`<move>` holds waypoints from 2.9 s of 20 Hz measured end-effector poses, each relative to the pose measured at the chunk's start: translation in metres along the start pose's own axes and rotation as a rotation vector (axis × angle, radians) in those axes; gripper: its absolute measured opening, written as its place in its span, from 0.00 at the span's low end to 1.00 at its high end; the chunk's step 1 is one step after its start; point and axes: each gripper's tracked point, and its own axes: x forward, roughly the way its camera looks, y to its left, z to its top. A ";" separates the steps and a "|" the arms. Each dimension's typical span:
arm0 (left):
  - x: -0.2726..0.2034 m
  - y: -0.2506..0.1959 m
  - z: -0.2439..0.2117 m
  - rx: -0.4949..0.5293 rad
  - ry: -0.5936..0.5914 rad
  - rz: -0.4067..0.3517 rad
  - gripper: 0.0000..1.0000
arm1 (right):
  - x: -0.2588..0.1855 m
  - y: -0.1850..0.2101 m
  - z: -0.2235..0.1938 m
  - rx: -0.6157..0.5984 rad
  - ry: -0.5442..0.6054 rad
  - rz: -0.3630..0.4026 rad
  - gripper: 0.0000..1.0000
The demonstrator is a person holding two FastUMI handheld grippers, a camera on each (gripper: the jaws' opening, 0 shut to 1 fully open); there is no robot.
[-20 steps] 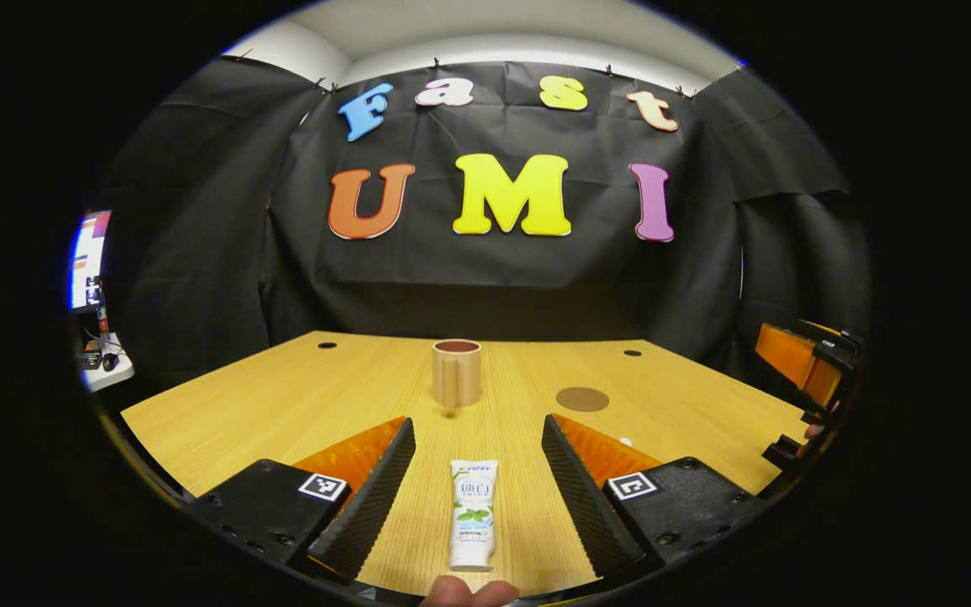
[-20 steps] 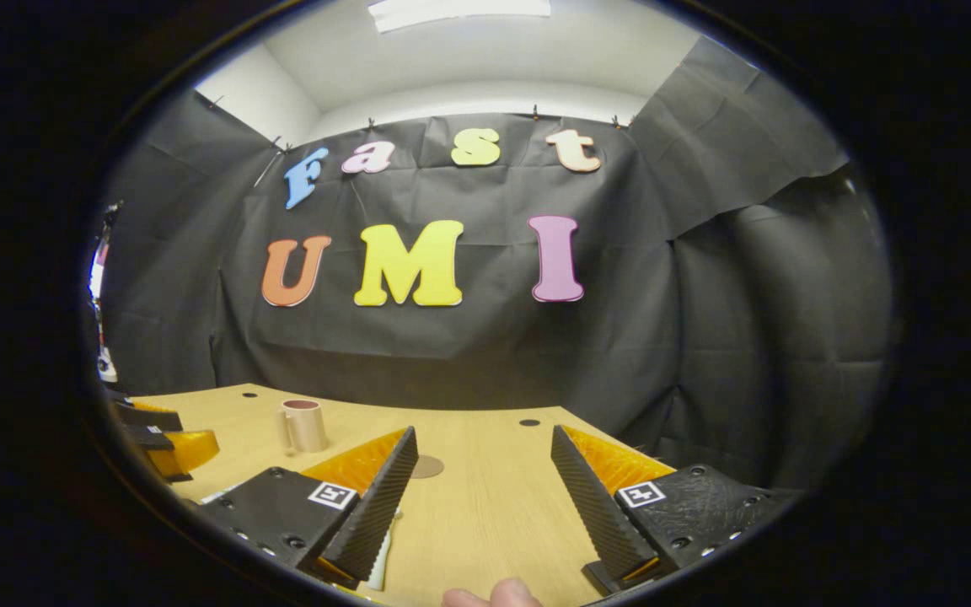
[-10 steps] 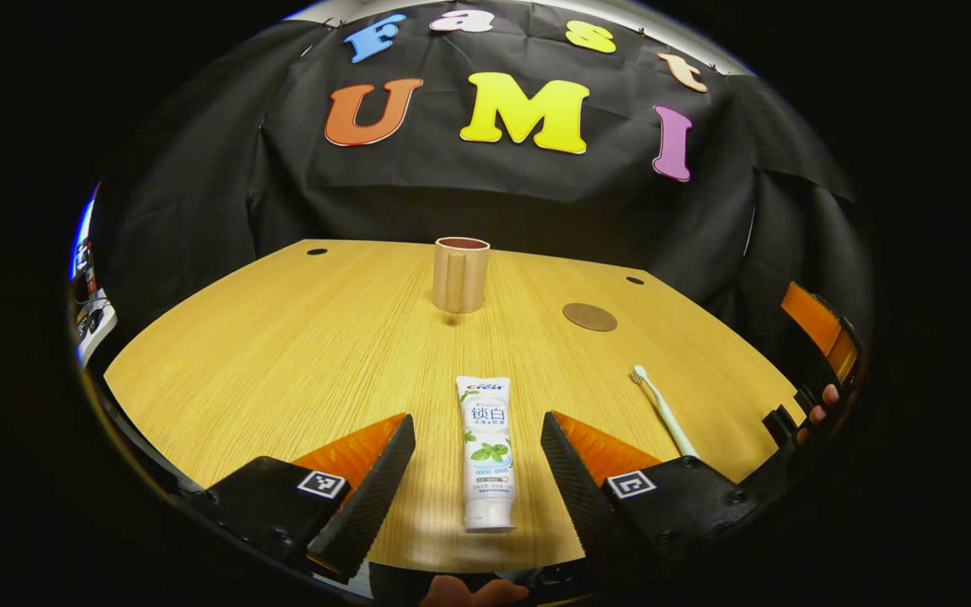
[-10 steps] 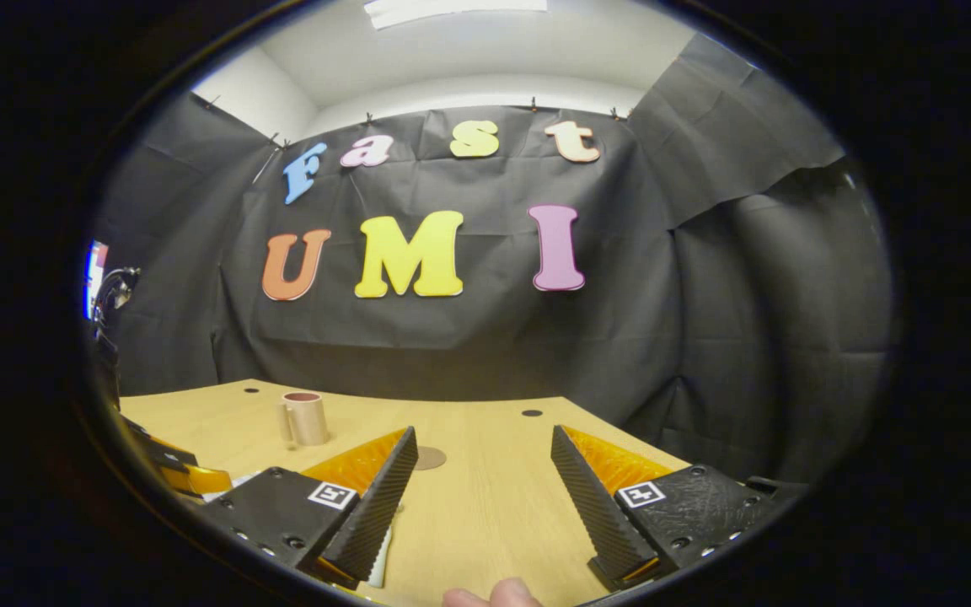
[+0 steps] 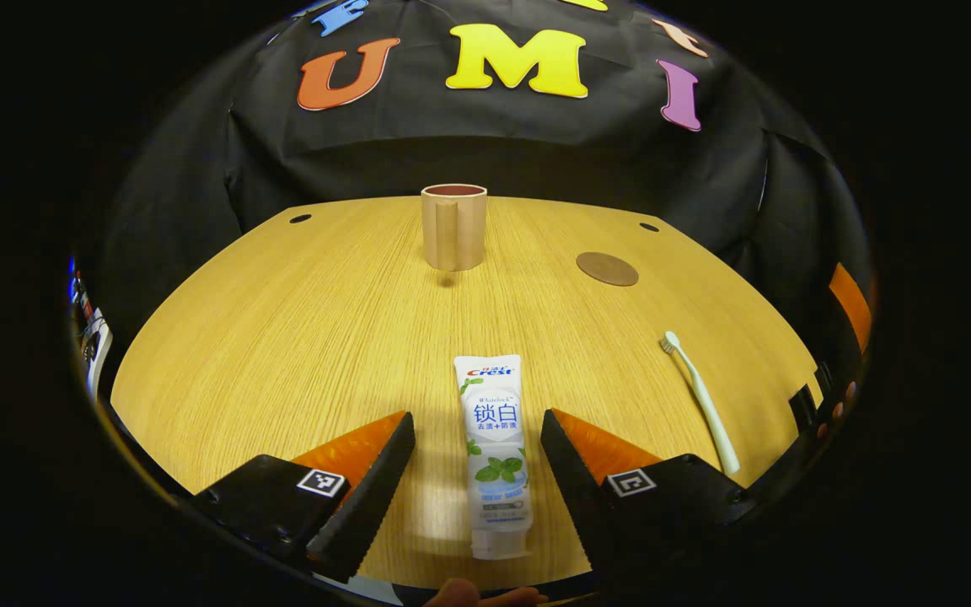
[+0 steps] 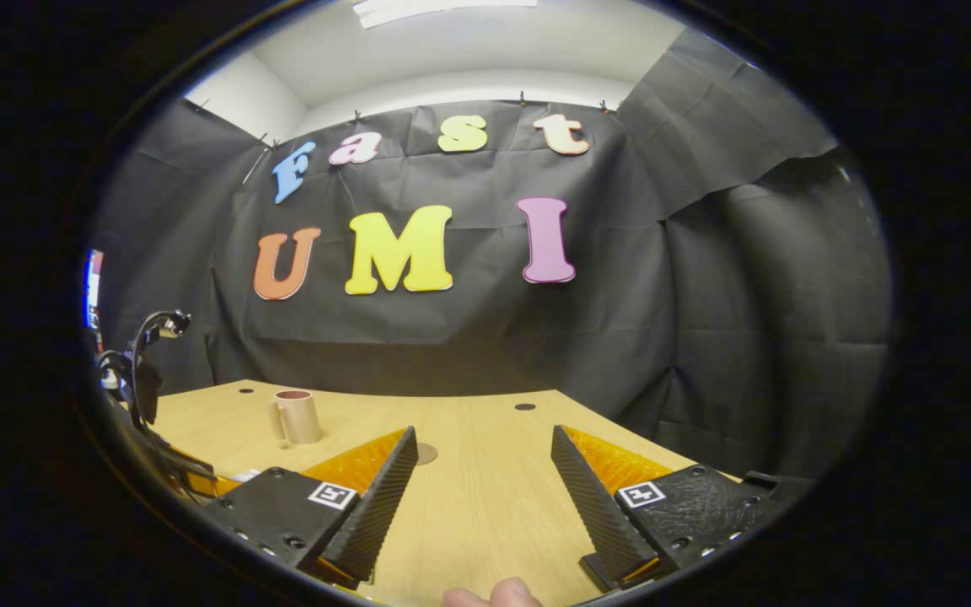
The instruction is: Put the toothbrush and toothpaste on the desktop into the cup, then pick up the cup and place it on the coaster on the desktop.
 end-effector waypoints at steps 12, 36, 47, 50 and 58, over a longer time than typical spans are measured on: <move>0.022 -0.001 0.007 0.095 0.058 0.075 0.77 | 0.009 -0.005 -0.009 0.022 0.033 0.001 0.93; 0.011 -0.001 0.027 -0.001 -0.040 0.041 0.36 | -0.003 0.084 -0.089 -0.062 0.373 0.271 0.95; -0.012 0.002 0.043 -0.048 -0.159 -0.028 0.28 | -0.012 0.107 -0.130 -0.036 0.564 0.302 0.93; -0.014 -0.003 0.043 -0.046 -0.166 -0.054 0.23 | -0.011 0.108 -0.126 -0.032 0.556 0.299 0.95; -0.024 0.005 0.051 -0.060 -0.197 -0.048 0.18 | -0.010 0.118 -0.132 -0.059 0.575 0.302 0.95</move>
